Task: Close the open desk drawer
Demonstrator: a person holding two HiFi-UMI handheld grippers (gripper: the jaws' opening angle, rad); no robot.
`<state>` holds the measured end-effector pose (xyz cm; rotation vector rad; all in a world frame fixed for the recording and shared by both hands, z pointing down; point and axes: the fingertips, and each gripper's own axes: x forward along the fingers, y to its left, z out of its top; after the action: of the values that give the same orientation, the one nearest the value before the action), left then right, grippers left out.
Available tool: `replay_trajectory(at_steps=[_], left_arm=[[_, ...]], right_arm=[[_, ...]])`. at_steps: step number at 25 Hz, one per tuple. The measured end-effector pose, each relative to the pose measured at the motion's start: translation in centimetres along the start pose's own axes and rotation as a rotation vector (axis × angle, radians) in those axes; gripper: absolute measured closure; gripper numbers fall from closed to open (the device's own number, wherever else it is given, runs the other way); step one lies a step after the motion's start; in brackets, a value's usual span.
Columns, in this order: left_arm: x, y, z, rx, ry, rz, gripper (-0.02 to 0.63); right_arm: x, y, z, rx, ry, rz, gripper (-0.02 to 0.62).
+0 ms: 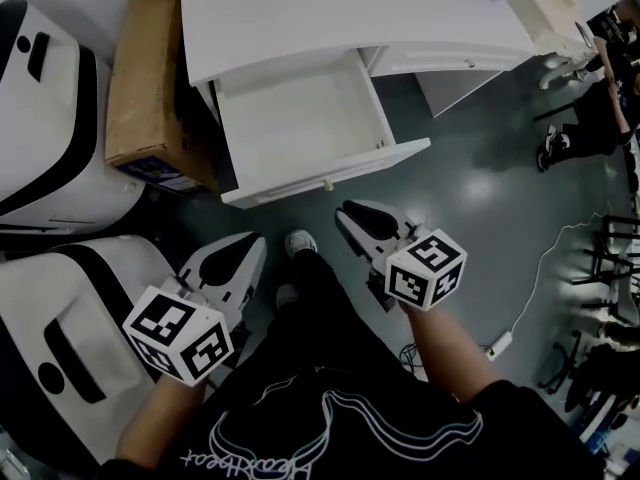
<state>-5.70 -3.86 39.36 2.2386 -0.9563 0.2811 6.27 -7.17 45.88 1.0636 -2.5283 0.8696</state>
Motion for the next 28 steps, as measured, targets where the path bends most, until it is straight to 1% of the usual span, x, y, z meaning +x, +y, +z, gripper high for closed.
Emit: replay_trajectory(at_steps=[7, 11, 18, 22, 26, 27, 28], left_arm=[[1.0, 1.2, -1.1, -0.025, 0.036, 0.021, 0.601], [1.7, 1.7, -1.3, -0.037, 0.036, 0.02, 0.601], [2.6, 2.5, -2.1, -0.057, 0.054, 0.018, 0.601], [2.8, 2.9, -2.5, -0.073, 0.059, 0.025, 0.601], [2.9, 3.2, -2.6, -0.083, 0.055, 0.025, 0.601], [2.8, 3.3, -2.6, -0.086, 0.052, 0.023, 0.601], [2.8, 3.4, -2.5, -0.088, 0.049, 0.022, 0.601]], right_arm=[[3.0, -3.5, -2.7, -0.009, 0.063, -0.056, 0.493], [4.7, -5.3, -4.5, -0.029, 0.111, -0.088, 0.481], [6.9, -7.1, -6.1, -0.056, 0.161, -0.122, 0.457], [7.6, -7.6, -6.5, -0.083, 0.178, -0.147, 0.457], [8.1, -7.9, -6.9, -0.068, 0.192, -0.147, 0.462], [8.2, -8.0, -6.9, -0.072, 0.197, -0.151, 0.464], [8.3, -8.1, -7.0, -0.082, 0.202, -0.159, 0.481]])
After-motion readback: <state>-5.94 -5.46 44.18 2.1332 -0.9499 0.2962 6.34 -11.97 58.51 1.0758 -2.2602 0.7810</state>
